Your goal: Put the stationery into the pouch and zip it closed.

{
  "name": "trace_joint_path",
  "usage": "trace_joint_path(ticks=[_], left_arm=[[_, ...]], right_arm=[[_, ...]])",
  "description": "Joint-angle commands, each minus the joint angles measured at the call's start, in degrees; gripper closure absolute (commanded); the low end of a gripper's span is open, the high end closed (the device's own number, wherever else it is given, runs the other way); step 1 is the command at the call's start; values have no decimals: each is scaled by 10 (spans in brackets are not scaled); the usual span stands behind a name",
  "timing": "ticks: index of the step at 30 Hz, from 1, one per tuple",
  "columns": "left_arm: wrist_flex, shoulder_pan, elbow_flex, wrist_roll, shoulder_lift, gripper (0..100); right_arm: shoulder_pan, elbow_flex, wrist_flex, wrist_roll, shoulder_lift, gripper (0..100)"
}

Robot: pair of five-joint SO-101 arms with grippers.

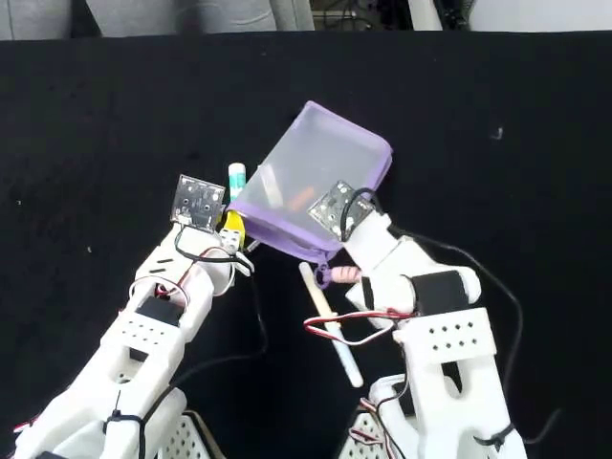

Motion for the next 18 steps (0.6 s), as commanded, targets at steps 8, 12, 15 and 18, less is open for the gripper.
trace_joint_path(ticks=[8,12,15,18], left_arm=[[-10,-3,-29,0,-3,971],[-10,-3,-29,0,-3,971],[-10,-3,-29,0,-3,971],[-10,-3,-29,0,-3,971]], right_arm=[[-111,45,-27,-7,6,620],[-109,80,-93,-24,6,620],[-109,117,-147,-23,6,620],[-109,138,-185,-23,6,620]])
